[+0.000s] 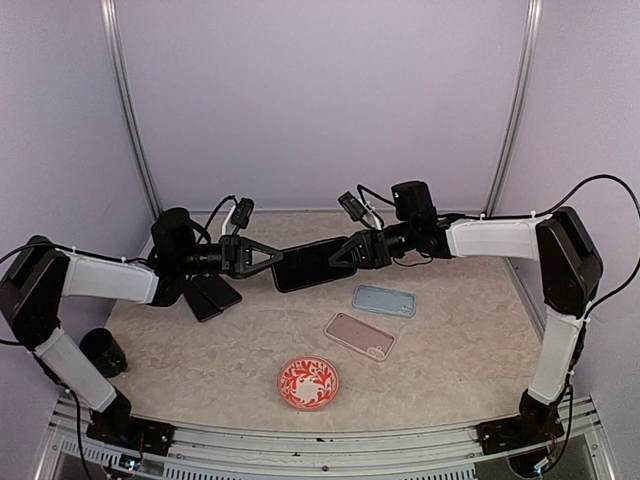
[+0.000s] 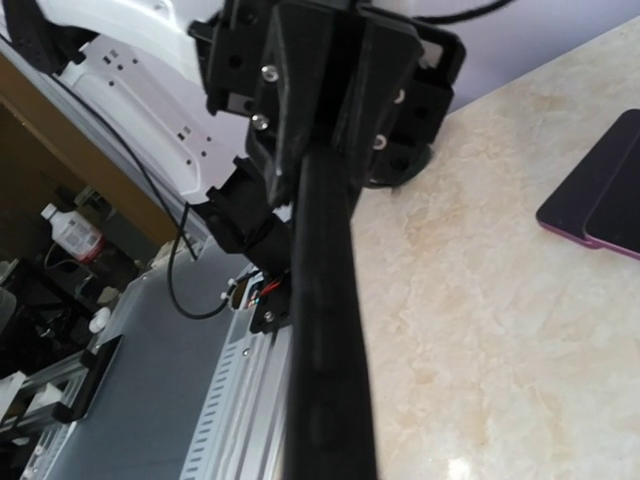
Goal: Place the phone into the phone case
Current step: Press the phone against the phone case.
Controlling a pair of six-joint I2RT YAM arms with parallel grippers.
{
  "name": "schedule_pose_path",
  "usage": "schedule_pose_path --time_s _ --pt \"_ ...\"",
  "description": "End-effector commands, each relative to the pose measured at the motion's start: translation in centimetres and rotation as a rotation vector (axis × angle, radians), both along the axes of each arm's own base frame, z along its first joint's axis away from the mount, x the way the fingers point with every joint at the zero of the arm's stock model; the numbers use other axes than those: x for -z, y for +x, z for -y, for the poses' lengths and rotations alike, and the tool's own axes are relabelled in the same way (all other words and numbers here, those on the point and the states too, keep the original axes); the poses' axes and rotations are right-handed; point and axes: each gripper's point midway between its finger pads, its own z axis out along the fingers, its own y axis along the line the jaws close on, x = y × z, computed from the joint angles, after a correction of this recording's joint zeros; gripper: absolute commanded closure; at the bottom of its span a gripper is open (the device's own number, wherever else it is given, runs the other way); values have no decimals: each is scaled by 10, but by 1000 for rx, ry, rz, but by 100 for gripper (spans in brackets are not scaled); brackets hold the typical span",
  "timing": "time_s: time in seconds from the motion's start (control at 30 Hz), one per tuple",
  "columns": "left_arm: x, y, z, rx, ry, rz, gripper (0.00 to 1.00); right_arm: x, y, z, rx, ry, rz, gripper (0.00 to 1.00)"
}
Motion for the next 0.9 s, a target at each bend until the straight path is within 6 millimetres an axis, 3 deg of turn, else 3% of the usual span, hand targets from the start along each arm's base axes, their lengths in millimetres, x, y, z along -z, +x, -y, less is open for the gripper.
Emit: schedule_pose_path --time_s 0.0,0.1,0.4,0.87 --pt "-60 -19 -13 88 -186 57 100 25 27 14 110 -58 57 100" --pt "-63 -22 -14 109 -211 51 100 26 25 14 105 -55 56 100" --pt "-67 -13 -27 74 -224 47 84 23 26 16 110 -55 74 100" --pt "-75 -11 -41 54 -257 52 82 26 30 20 127 -63 62 100"
